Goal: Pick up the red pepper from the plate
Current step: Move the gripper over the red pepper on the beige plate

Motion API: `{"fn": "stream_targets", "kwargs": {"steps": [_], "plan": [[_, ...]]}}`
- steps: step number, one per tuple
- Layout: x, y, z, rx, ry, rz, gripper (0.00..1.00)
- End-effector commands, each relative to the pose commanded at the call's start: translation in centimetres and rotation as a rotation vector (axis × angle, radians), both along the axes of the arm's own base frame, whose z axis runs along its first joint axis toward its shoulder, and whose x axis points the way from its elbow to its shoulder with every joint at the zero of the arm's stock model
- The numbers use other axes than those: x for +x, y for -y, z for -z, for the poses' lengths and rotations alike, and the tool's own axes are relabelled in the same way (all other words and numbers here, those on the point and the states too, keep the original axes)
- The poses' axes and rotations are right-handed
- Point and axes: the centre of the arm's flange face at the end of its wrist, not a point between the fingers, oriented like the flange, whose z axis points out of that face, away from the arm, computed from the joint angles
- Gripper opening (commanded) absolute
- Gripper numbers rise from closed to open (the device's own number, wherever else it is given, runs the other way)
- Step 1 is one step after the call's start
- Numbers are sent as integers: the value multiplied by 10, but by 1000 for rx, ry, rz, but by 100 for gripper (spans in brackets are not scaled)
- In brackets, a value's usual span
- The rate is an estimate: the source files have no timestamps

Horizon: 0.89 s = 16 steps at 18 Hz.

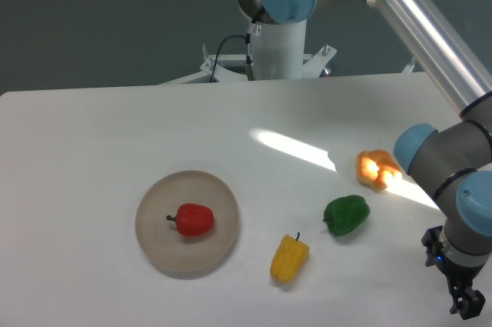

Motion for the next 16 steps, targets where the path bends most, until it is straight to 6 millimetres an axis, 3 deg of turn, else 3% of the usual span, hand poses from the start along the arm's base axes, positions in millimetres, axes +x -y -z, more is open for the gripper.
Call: {"fn": "stream_targets", "kwargs": {"steps": [8, 16], "plan": [[26, -7, -10, 11, 30, 4, 100], [117, -27, -51, 16, 75, -14, 100]]}}
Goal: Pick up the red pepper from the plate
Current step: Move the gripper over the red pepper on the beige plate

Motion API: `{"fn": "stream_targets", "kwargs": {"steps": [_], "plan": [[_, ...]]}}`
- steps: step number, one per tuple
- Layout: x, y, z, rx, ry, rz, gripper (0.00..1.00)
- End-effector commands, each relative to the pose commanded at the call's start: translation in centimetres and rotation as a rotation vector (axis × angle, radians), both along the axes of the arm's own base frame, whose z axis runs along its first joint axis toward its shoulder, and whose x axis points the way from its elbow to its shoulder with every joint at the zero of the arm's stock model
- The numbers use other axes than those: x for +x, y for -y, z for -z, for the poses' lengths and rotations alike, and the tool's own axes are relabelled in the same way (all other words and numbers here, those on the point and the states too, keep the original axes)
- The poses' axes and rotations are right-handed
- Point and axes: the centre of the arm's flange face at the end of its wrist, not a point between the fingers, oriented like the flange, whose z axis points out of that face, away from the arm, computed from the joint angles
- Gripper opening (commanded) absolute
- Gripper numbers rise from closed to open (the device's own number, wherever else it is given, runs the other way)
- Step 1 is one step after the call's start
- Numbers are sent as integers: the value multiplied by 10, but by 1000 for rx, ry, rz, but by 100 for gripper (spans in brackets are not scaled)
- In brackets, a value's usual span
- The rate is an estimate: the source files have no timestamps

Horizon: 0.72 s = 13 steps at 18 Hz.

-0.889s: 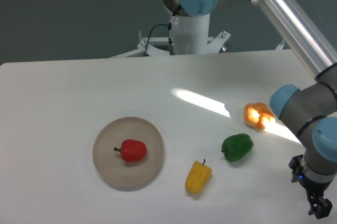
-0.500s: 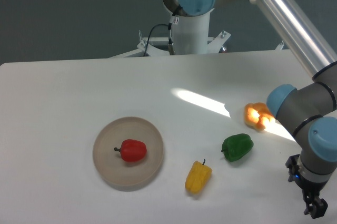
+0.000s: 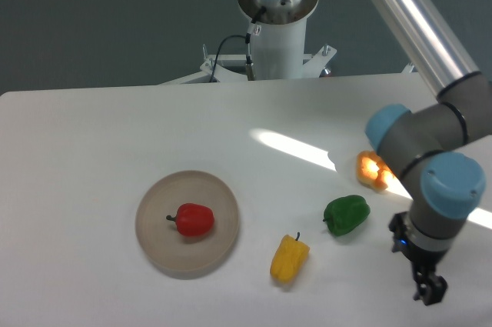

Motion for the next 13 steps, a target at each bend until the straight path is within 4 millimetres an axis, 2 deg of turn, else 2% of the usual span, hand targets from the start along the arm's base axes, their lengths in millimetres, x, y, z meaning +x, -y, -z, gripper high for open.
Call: {"fn": "stream_targets", "kwargs": {"steps": [4, 6, 10, 13], "plan": [[66, -9, -11, -4, 46, -14, 100], [117, -21, -16, -1, 79, -45, 100], [186, -33, -5, -22, 115, -93, 100], [229, -44, 11, -14, 115, -84, 100]]}}
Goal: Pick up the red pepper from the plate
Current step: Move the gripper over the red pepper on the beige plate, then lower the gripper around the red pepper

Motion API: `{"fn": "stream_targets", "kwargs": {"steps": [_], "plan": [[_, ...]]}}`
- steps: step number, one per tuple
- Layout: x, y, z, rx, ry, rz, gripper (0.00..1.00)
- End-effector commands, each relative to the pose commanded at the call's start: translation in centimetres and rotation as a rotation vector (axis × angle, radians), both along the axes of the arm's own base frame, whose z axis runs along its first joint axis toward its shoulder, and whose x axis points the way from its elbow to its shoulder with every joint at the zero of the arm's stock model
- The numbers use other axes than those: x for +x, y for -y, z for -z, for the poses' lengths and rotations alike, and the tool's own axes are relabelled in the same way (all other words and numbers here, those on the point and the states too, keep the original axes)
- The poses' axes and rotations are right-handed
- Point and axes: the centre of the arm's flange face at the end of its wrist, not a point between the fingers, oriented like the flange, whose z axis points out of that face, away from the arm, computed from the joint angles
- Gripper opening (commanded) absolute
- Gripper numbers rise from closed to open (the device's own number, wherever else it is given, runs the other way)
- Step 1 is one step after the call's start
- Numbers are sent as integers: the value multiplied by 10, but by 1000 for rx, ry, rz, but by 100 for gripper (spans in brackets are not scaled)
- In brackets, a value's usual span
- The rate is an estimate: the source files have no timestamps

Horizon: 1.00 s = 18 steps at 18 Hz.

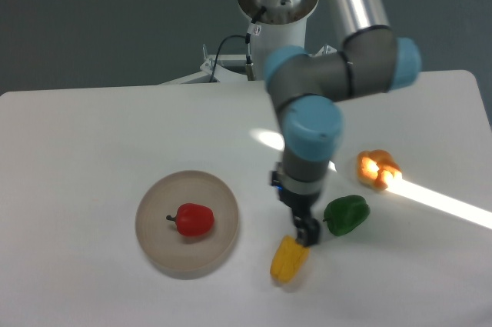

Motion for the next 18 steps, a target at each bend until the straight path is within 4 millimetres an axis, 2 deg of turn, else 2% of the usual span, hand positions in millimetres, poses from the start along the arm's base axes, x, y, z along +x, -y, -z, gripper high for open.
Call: {"fn": "stream_targets", "kwargs": {"steps": [1, 3, 6, 10, 18], "plan": [[21, -5, -3, 7, -2, -6, 100], [49, -17, -2, 4, 3, -6, 100], [84, -36, 8, 13, 2, 10, 100], [102, -49, 32, 41, -17, 47, 100], [98, -55, 46, 27, -25, 79, 100]]}}
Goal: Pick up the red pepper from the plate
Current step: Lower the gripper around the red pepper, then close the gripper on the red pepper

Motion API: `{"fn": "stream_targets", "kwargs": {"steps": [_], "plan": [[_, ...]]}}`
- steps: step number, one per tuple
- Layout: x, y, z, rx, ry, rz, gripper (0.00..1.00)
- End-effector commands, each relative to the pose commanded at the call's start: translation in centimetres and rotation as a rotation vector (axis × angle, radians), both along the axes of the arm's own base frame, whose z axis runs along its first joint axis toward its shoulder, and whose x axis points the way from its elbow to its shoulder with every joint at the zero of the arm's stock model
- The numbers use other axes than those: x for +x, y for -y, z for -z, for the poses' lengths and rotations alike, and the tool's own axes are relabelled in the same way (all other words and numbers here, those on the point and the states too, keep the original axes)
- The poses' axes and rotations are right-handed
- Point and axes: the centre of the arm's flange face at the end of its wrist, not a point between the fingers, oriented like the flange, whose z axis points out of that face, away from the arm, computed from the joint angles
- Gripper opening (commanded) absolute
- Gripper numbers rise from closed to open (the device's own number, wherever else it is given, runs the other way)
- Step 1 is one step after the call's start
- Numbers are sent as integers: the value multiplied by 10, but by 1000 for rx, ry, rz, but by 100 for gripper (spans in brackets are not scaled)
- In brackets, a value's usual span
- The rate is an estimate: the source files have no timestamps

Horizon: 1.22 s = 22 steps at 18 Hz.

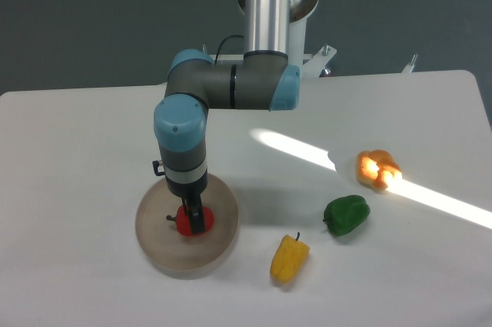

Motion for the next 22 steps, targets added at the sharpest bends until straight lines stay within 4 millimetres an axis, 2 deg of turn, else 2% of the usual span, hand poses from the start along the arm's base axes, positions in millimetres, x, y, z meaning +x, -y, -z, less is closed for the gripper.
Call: {"fn": "stream_targets", "kwargs": {"steps": [11, 18, 22], "plan": [[-5, -6, 22, -28, -15, 88, 100], [0, -7, 39, -33, -19, 97, 100], [1, -7, 40, -32, -20, 97, 100]]}}
